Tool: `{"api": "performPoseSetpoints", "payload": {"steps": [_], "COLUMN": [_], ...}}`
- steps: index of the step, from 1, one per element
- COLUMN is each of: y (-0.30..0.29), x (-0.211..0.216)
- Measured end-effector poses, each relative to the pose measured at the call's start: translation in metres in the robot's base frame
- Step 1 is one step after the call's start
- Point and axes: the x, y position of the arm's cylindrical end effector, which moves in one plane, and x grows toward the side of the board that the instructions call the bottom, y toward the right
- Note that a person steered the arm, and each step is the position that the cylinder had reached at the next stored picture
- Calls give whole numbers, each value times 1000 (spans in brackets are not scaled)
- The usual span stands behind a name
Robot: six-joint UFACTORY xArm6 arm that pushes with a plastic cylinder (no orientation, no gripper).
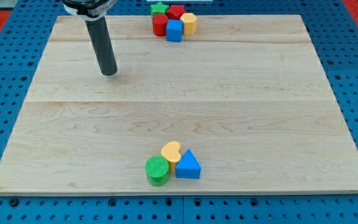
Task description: Nudge the group of blocks
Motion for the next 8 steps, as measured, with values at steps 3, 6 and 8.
{"api": "performPoseSetpoints", "payload": {"steps": [3,6,8], "y": [-2,110,266], "x": [1,-71,-96]}}
